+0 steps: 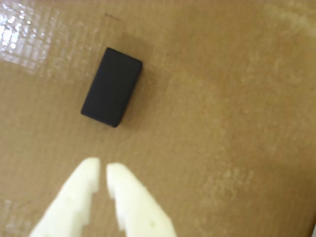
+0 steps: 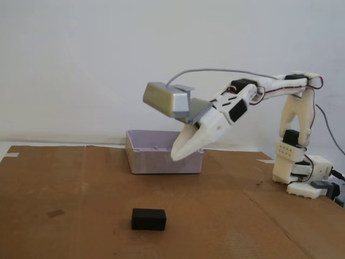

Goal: Grasp a block and put it in the box.

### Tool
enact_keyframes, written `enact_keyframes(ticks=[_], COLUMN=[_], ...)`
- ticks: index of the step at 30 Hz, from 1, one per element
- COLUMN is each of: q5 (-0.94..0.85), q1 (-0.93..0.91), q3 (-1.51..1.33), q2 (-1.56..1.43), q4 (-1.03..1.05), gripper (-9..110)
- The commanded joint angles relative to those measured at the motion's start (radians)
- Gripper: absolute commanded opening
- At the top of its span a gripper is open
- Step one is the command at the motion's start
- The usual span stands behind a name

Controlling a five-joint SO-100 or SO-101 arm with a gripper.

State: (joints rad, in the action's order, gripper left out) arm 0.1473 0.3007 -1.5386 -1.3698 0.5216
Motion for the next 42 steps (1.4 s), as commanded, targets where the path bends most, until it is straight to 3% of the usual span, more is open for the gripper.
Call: enact_keyframes(ticks=[1,18,34,42], q5=[0.003,-0.005,-0.009,-0.011], q1=[0.034,0.055,0.021,0.014], q3=[0.163,0.597,0.591,0.595], q2=[0.009,0.345,0.360,0.360], q4=[-0.051,-0.037,-0.032,0.075], gripper=[0,0,0,0])
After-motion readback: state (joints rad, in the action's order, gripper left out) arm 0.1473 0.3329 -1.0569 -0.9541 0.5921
